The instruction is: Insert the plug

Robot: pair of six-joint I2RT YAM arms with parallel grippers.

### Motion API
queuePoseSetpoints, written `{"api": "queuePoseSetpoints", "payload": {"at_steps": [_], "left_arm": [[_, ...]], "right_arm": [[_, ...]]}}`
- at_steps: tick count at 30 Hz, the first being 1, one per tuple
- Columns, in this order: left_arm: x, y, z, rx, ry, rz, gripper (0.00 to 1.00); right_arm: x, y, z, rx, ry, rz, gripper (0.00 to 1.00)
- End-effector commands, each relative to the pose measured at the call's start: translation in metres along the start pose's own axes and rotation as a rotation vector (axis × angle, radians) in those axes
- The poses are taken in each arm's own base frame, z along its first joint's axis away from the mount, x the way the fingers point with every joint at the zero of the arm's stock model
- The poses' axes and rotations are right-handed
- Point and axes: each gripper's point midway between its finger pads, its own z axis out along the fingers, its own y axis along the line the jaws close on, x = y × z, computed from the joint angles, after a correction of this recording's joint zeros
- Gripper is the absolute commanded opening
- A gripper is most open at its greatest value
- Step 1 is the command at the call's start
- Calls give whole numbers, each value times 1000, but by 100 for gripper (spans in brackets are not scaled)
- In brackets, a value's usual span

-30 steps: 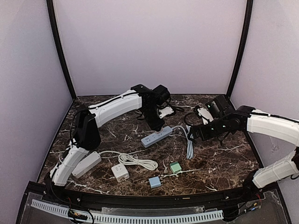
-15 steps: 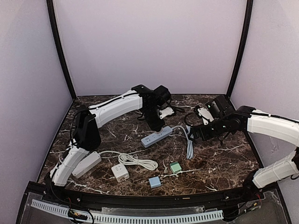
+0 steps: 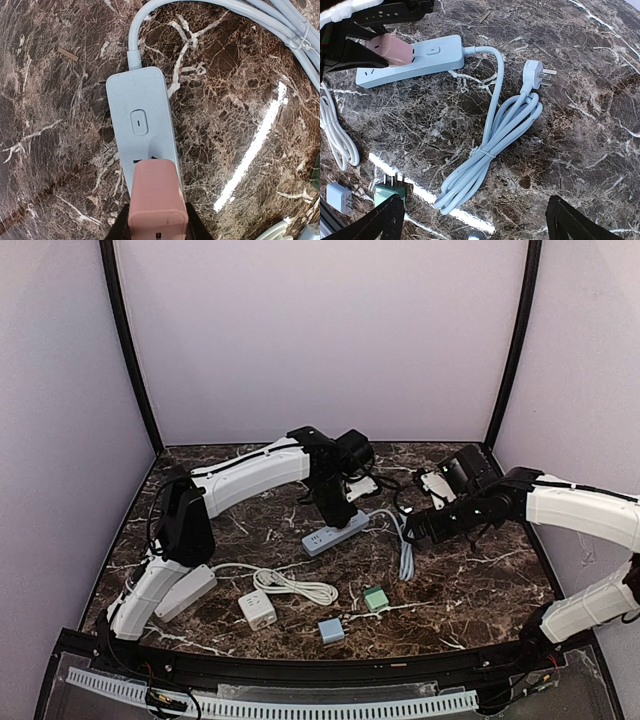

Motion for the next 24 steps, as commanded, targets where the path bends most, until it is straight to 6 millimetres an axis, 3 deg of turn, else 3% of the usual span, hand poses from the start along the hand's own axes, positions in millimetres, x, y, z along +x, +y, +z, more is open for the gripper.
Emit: {"api": "queuePoseSetpoints", "payload": {"at_steps": [1,7,14,24], "left_arm": [[17,13,-16,-57,53,-4,1],[17,26,-15,-50,40,-23,1],[27,27,-18,-27,50,-38,1],[-1,15,-22,61,-51,-83,1]], "right_arm": [[-10,-2,1,13,-29,-6,99],[-7,-3,2,14,-23,-8,99],[-4,-4,4,16,-19,-18,99],[-3,-6,7,29,-24,-39,99]]}}
